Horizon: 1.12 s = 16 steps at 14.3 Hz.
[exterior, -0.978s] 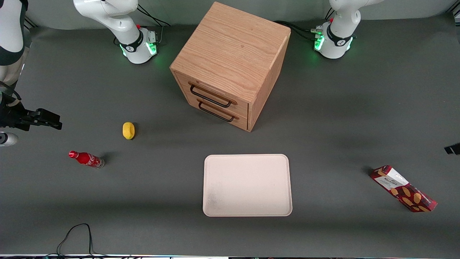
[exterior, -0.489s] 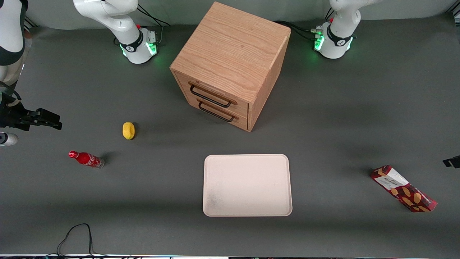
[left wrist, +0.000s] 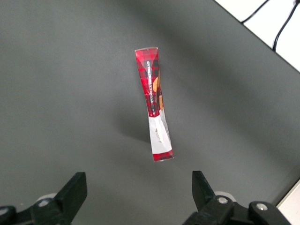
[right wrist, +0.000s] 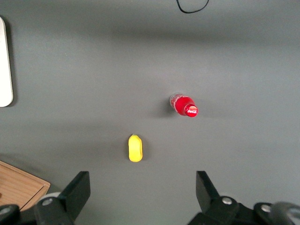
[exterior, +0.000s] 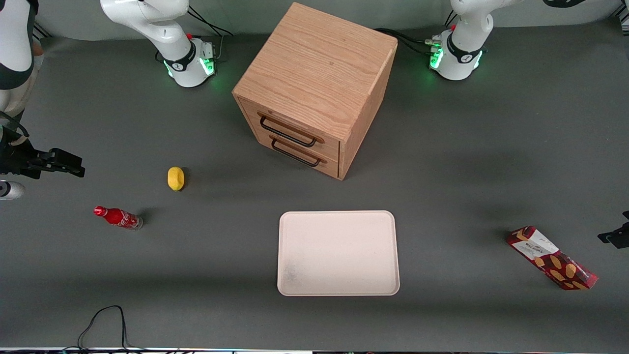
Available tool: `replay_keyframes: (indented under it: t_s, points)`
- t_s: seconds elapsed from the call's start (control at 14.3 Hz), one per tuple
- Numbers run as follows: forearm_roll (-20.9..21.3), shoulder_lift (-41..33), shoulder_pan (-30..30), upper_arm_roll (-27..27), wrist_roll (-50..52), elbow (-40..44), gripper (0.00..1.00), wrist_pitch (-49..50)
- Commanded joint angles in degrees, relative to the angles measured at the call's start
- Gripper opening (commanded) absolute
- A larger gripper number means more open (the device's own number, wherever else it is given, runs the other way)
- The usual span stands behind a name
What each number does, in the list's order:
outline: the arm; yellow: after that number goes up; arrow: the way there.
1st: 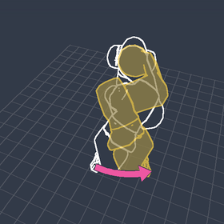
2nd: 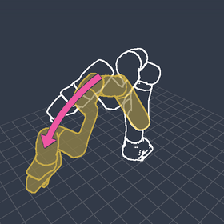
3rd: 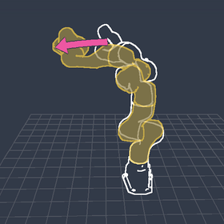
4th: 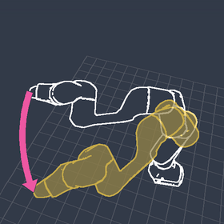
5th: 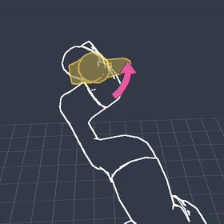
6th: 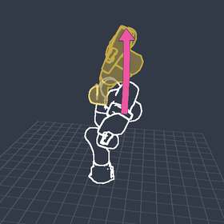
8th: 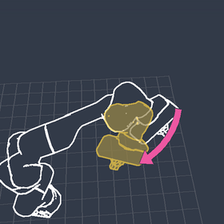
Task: Place red cookie box on tray
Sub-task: 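Lower the open left gripper onto the box's end and close it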
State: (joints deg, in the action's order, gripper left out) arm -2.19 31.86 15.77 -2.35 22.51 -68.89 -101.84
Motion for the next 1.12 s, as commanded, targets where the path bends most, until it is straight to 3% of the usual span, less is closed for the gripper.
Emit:
replay_keyframes:
  t_s: [0.0, 0.63, 0.98, 1.05]
  points:
    - [0.08, 0.48, -0.47, 0.41, 1.93, -4.75, 1.0, -7.29]
    - [0.34, 11.82, -1.53, 0.5, 4.03, -6.79, 1.0, -22.95]
    - [0.52, 14.72, -1.71, 0.59, 4.48, -6.7, 0.99, -25.51]
    - [0.61, 15.07, -1.62, 0.59, 4.39, -6.7, 0.89, -25.51]
